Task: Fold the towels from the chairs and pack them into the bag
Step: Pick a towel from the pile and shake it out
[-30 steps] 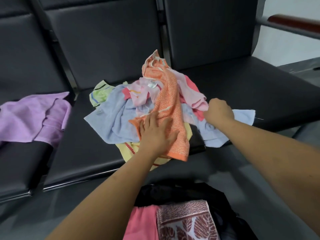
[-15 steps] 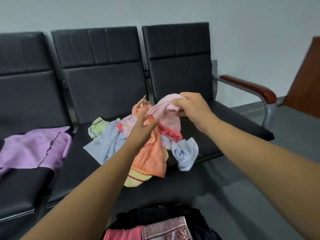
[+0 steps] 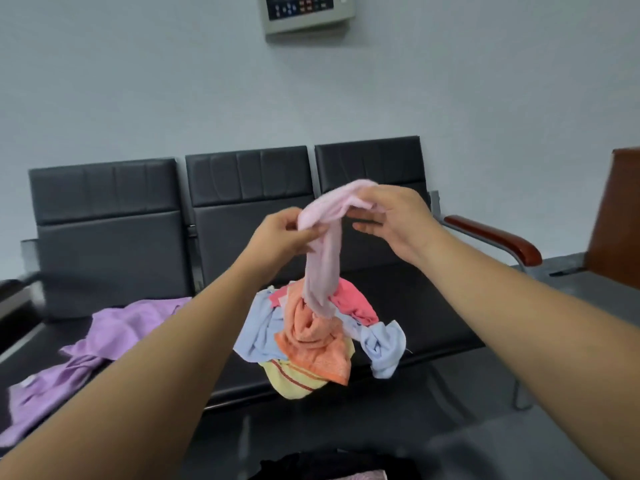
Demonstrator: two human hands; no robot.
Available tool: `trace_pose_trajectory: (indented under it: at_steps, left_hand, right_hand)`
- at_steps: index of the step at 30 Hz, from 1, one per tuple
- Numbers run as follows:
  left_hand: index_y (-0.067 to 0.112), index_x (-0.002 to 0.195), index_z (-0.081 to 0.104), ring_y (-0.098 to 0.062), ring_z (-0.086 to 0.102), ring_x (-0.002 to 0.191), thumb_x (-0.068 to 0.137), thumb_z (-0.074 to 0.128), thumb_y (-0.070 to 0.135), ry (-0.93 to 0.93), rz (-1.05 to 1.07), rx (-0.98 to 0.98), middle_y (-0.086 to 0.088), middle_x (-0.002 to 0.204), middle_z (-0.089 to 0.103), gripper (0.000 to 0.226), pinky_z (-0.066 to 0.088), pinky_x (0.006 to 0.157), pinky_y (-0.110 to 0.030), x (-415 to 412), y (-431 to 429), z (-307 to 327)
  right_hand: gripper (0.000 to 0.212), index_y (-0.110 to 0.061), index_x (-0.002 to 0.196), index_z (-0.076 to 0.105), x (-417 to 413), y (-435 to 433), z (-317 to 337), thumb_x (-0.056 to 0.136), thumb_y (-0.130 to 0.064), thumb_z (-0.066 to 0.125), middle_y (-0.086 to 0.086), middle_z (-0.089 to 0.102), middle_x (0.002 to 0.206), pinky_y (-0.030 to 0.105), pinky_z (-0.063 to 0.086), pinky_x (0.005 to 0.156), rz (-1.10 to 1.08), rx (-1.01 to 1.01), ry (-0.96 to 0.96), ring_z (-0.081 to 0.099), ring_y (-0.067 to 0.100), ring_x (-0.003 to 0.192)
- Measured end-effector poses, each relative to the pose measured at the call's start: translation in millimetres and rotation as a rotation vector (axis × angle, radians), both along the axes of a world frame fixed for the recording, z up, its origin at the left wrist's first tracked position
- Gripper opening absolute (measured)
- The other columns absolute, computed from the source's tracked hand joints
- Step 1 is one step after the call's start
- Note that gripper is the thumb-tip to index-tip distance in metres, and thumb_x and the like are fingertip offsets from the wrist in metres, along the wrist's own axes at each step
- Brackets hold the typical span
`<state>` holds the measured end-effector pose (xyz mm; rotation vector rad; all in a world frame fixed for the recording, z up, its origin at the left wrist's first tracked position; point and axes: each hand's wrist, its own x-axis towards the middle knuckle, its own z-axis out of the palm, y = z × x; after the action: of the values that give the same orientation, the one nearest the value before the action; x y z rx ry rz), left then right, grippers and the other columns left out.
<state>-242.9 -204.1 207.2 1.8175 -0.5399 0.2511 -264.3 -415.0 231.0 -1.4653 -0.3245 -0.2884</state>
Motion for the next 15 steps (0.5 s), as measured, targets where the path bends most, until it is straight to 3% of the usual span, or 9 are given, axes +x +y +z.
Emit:
trace_pose_trajectory:
  at_steps: [3, 5, 7, 9, 11, 13, 15]
  left_hand:
    - [0.009, 0.104, 0.067, -0.028, 0.071, 0.102, 0.079, 0.082, 0.026, -0.012, -0.133, -0.174, -0.012, 0.105, 0.072, 0.033, 0.057, 0.095, -0.043, -17.8, 12.2, 39.6]
    - [0.010, 0.101, 0.065, -0.024, 0.073, 0.096, 0.070, 0.083, 0.038, -0.081, -0.019, -0.048, -0.009, 0.097, 0.072, 0.046, 0.058, 0.093, -0.044, -25.3, 19.2, 58.5]
    - [0.005, 0.103, 0.064, -0.022, 0.074, 0.087, 0.069, 0.083, 0.047, -0.103, 0.114, 0.116, -0.013, 0.096, 0.070, 0.057, 0.060, 0.089, -0.046, -32.6, 24.3, 68.0]
    - [0.001, 0.104, 0.065, -0.019, 0.071, 0.078, 0.079, 0.082, 0.042, -0.075, 0.156, 0.196, -0.010, 0.089, 0.067, 0.050, 0.062, 0.082, -0.045, -37.8, 29.0, 71.0]
    - [0.002, 0.101, 0.068, -0.014, 0.062, 0.068, 0.089, 0.076, 0.033, -0.032, 0.156, 0.229, -0.001, 0.078, 0.062, 0.035, 0.060, 0.064, -0.031, -45.0, 35.9, 73.1]
    - [0.001, 0.097, 0.069, -0.012, 0.049, 0.056, 0.095, 0.070, 0.030, 0.047, 0.099, 0.078, 0.001, 0.066, 0.055, 0.029, 0.043, 0.046, -0.021, -53.7, 41.0, 76.7]
    - [0.005, 0.089, 0.068, -0.013, 0.044, 0.051, 0.097, 0.067, 0.026, 0.155, 0.059, -0.298, 0.000, 0.061, 0.053, 0.022, 0.032, 0.040, -0.019, -60.7, 47.5, 84.4]
  right_hand:
    - [0.017, -0.009, 0.106, 0.073, -9.5, 9.6, 24.0, 0.095, -0.016, 0.062, 0.010, 0.074, 0.105, 0.040, 0.058, 0.091, 0.132, 0.193, -0.041, 0.072, 0.027, 0.105]
    - [0.014, -0.010, 0.102, 0.073, -12.2, 16.5, 34.9, 0.096, -0.015, 0.061, 0.009, 0.073, 0.100, 0.039, 0.058, 0.091, 0.158, 0.230, -0.036, 0.072, 0.026, 0.099]
    - [0.015, -0.010, 0.102, 0.073, -13.4, 22.0, 39.3, 0.097, -0.016, 0.060, 0.007, 0.073, 0.091, 0.035, 0.058, 0.079, 0.145, 0.208, 0.016, 0.072, 0.023, 0.087]
    - [0.017, -0.008, 0.106, 0.072, -14.4, 25.8, 39.5, 0.096, -0.015, 0.060, 0.007, 0.072, 0.085, 0.032, 0.055, 0.070, 0.138, 0.179, 0.095, 0.068, 0.022, 0.078]
    - [0.021, -0.005, 0.110, 0.074, -15.2, 28.8, 39.4, 0.093, -0.013, 0.064, 0.009, 0.070, 0.085, 0.032, 0.057, 0.074, 0.176, 0.128, 0.140, 0.067, 0.022, 0.079]
    - [0.021, -0.003, 0.110, 0.075, -18.3, 32.7, 41.3, 0.091, -0.012, 0.069, 0.009, 0.070, 0.087, 0.035, 0.057, 0.084, 0.279, 0.090, 0.159, 0.067, 0.022, 0.082]
    - [0.013, -0.004, 0.102, 0.073, -22.5, 37.0, 46.3, 0.090, -0.010, 0.072, 0.008, 0.070, 0.086, 0.031, 0.056, 0.081, 0.382, 0.072, 0.147, 0.065, 0.018, 0.079]
